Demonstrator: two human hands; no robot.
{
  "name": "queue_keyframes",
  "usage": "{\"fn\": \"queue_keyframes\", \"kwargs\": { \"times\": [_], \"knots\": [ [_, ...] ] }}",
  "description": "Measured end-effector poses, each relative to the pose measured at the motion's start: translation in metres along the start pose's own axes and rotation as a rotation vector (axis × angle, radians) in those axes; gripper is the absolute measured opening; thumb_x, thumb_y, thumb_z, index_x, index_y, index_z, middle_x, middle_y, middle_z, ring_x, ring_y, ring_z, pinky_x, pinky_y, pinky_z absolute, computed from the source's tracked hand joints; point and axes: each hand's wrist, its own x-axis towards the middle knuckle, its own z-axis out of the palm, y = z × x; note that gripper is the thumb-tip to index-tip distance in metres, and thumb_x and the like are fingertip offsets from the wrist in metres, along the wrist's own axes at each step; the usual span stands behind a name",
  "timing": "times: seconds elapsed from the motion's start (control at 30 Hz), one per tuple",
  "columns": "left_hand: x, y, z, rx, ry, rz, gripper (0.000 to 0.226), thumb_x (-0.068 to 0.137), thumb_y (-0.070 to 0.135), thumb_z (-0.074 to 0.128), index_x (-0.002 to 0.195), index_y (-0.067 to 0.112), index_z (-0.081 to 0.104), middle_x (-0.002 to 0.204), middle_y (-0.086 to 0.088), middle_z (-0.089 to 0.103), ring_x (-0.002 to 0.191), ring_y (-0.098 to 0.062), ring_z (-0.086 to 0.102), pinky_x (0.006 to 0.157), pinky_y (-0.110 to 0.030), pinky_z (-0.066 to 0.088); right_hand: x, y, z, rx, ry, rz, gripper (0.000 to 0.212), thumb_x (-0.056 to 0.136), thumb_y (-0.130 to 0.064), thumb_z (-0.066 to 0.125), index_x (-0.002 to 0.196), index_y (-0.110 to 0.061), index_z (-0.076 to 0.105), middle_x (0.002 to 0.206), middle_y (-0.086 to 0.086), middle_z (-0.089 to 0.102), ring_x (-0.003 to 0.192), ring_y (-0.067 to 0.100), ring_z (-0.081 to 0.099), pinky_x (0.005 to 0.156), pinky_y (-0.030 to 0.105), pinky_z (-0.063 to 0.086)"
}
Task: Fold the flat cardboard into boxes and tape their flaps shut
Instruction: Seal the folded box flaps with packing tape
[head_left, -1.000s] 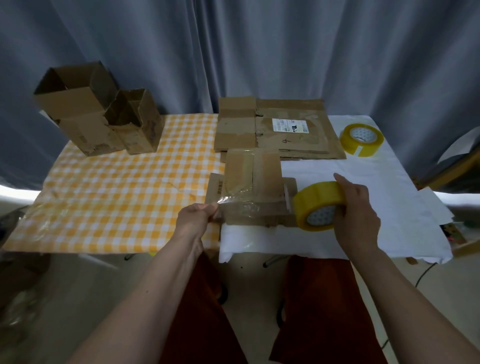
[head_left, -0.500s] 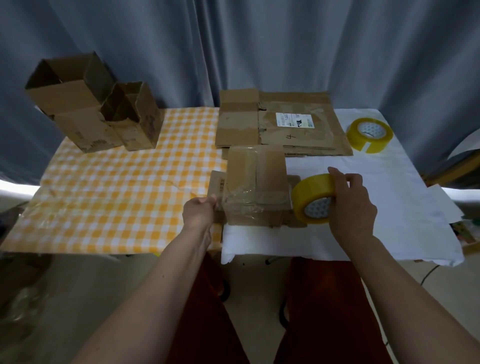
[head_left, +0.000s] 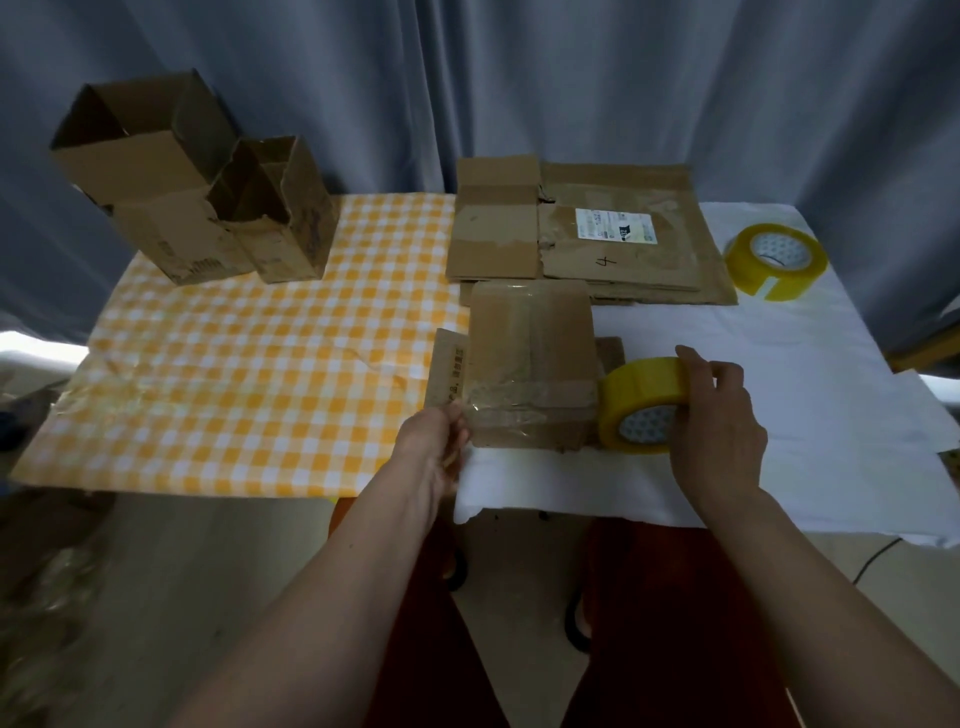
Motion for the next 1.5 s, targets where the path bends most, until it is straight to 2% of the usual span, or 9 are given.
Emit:
{"fn": "queue_keyframes", "kwargs": {
  "times": [0.13, 0.27, 0.33, 0.43, 0.73, 0.87, 1.1, 1.23, 1.5],
  "knots": [
    [-0.005, -0.001, 0.004, -0.019, 0.073, 0.049, 0.017, 0.084, -0.001, 0.055, 0.074, 0.014, 0.057, 0.054, 0.001, 0.057, 0.042, -0.011, 0.054, 0.038, -0.016, 0.042, -0.003, 0.0, 0.002, 0.011, -0.026, 0.014, 0.069, 0.081, 0.003, 0.059, 0.142, -0.019, 0.036, 0.124, 0.02, 0.042, 0.098, 0.041, 0.052, 0.063, 0.044, 0.044],
    [-0.012, -0.011, 0.013, 0.419, 0.312, 0.718, 0.02, 0.091, 0.002, 0.055, 0.085, 0.015, 0.068, 0.096, -0.002, 0.067, 0.091, -0.02, 0.064, 0.078, -0.022, 0.051, -0.006, 0.002, -0.001, 0.012, -0.045, 0.017, 0.068, 0.081, 0.002, 0.059, 0.142, -0.018, 0.035, 0.126, 0.02, 0.041, 0.105, 0.038, 0.049, 0.064, 0.043, 0.044],
    [-0.015, -0.018, 0.012, 0.672, 0.325, 0.97, 0.026, 0.092, -0.001, 0.05, 0.104, 0.008, 0.072, 0.106, -0.008, 0.066, 0.098, -0.022, 0.062, 0.08, -0.015, 0.041, -0.008, 0.003, -0.003, 0.036, -0.048, -0.005, 0.063, 0.08, 0.002, 0.058, 0.139, -0.012, 0.038, 0.127, 0.019, 0.042, 0.112, 0.037, 0.044, 0.064, 0.041, 0.042],
    [-0.015, -0.011, 0.015, 0.87, 0.322, 1.1, 0.031, 0.093, 0.003, 0.046, 0.116, 0.006, 0.066, 0.101, -0.012, 0.065, 0.093, -0.024, 0.059, 0.071, -0.017, 0.035, -0.014, 0.006, -0.004, 0.105, -0.081, 0.0, 0.06, 0.081, 0.0, 0.057, 0.137, -0.009, 0.038, 0.132, 0.015, 0.043, 0.119, 0.033, 0.043, 0.071, 0.045, 0.045],
    [0.013, 0.059, 0.042, 1.384, 0.003, 0.965, 0.034, 0.098, 0.044, 0.043, 0.103, 0.012, 0.053, 0.111, -0.009, 0.055, 0.103, -0.03, 0.054, 0.071, -0.031, 0.036, -0.032, -0.011, 0.006, 0.436, -0.437, -0.11, 0.073, 0.082, -0.032, 0.066, 0.141, -0.029, 0.023, 0.132, 0.0, 0.045, 0.116, 0.026, 0.05, 0.086, 0.03, 0.037],
    [0.006, 0.055, 0.046, 1.584, 0.069, 0.94, 0.073, 0.093, 0.062, 0.038, 0.138, 0.005, 0.04, 0.139, -0.012, 0.043, 0.127, -0.031, 0.039, 0.102, -0.037, 0.035, -0.035, -0.01, 0.004, 0.502, -0.466, -0.168, 0.075, 0.083, -0.036, 0.064, 0.142, -0.04, 0.018, 0.144, -0.008, 0.036, 0.124, 0.016, 0.043, 0.094, 0.029, 0.034],
    [-0.023, 0.041, 0.071, 1.774, 0.071, 0.687, 0.138, 0.061, 0.089, 0.052, 0.15, 0.0, -0.004, 0.157, -0.024, -0.003, 0.145, -0.04, 0.001, 0.119, -0.047, 0.009, -0.04, -0.011, 0.002, 0.56, -0.503, -0.179, 0.073, 0.078, -0.038, 0.067, 0.134, -0.048, 0.021, 0.119, -0.024, 0.038, 0.106, 0.004, 0.043, 0.087, 0.029, 0.039],
    [-0.022, 0.034, 0.07, 1.828, 0.111, 0.814, 0.134, 0.062, 0.086, 0.056, 0.149, -0.001, 0.002, 0.153, -0.023, 0.013, 0.14, -0.039, 0.015, 0.117, -0.046, 0.016, -0.045, -0.013, 0.001, 0.69, -0.586, -0.111, 0.064, 0.075, -0.039, 0.073, 0.114, -0.059, 0.026, 0.108, -0.031, 0.044, 0.098, -0.001, 0.05, 0.076, 0.018, 0.044],
    [-0.006, 0.056, 0.085, 1.98, -0.037, 1.027, 0.118, 0.058, 0.087, 0.056, 0.14, 0.005, 0.033, 0.132, -0.019, 0.041, 0.124, -0.034, 0.037, 0.107, -0.04, 0.031, -0.052, -0.026, 0.0, 1.063, -0.68, 0.153, 0.036, 0.075, -0.056, 0.058, 0.105, -0.037, 0.057, 0.1, -0.019, 0.065, 0.087, -0.009, 0.062, 0.063, 0.007, 0.048]
  ]
}}
